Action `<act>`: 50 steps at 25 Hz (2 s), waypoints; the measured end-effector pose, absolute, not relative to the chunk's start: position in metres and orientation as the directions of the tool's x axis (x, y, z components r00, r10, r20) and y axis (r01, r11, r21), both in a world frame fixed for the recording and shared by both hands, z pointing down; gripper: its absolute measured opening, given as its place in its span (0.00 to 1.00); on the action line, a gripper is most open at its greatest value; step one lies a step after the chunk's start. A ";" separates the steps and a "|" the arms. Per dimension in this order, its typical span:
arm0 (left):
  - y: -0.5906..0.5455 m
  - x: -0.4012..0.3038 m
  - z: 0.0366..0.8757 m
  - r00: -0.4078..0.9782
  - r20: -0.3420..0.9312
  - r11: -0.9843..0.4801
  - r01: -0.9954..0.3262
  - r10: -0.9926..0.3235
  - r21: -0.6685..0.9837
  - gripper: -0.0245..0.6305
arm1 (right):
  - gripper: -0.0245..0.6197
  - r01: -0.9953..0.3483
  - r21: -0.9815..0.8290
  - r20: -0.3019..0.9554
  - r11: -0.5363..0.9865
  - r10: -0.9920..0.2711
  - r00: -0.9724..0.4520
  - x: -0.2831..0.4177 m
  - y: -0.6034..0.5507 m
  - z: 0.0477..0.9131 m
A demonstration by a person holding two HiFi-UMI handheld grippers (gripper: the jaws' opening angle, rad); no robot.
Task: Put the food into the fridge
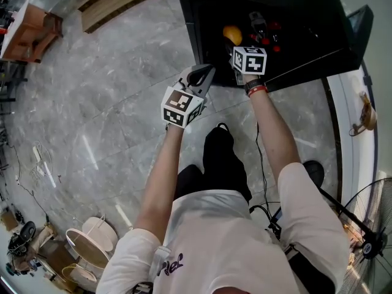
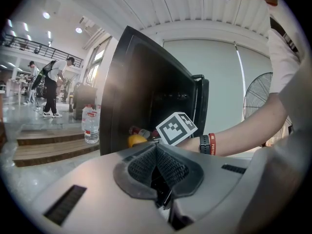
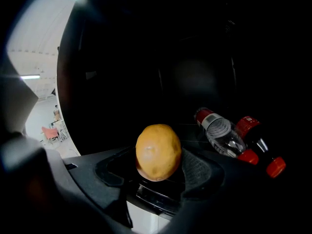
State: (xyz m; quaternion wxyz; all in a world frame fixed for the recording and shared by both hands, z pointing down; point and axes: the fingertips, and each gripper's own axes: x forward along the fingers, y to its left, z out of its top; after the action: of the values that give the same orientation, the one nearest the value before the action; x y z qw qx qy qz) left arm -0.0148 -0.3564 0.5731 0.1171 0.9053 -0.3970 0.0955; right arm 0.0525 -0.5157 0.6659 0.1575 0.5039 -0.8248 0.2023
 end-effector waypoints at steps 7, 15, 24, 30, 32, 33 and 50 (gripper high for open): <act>-0.361 -0.018 0.573 0.659 0.261 -0.649 -0.749 -0.705 0.137 0.07 | 0.52 -0.897 -0.149 0.475 0.416 -0.765 -0.434 0.055 -0.532 0.670; -0.358 -0.017 0.574 0.665 0.260 -0.655 -0.743 -0.700 0.136 0.07 | 0.52 -0.890 -0.133 0.491 0.435 -0.752 -0.441 0.047 -0.543 0.679; -0.354 -0.017 0.574 0.667 0.255 -0.656 -0.742 -0.700 0.139 0.07 | 0.53 -0.891 -0.080 0.508 0.446 -0.751 -0.421 0.041 -0.549 0.682; -0.351 -0.017 0.571 0.666 0.256 -0.656 -0.743 -0.701 0.136 0.07 | 0.54 -0.895 -0.079 0.520 0.439 -0.748 -0.413 0.041 -0.548 0.675; -0.351 -0.018 0.570 0.665 0.253 -0.655 -0.743 -0.703 0.136 0.07 | 0.56 -0.893 -0.080 0.522 0.444 -0.744 -0.416 0.040 -0.546 0.675; -0.351 -0.019 0.569 0.665 0.251 -0.654 -0.744 -0.704 0.136 0.07 | 0.57 -0.893 -0.078 0.524 0.443 -0.744 -0.415 0.041 -0.546 0.675; -0.329 -0.024 0.547 0.665 0.245 -0.648 -0.745 -0.705 0.156 0.07 | 0.65 -0.906 -0.073 0.507 0.417 -0.767 -0.393 0.056 -0.513 0.650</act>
State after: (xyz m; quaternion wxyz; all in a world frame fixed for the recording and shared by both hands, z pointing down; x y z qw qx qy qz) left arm -0.0245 -0.3291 0.5474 0.1226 0.9041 -0.4012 0.0813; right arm 0.0564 -0.5131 0.6496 0.2025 0.5121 -0.8169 0.1716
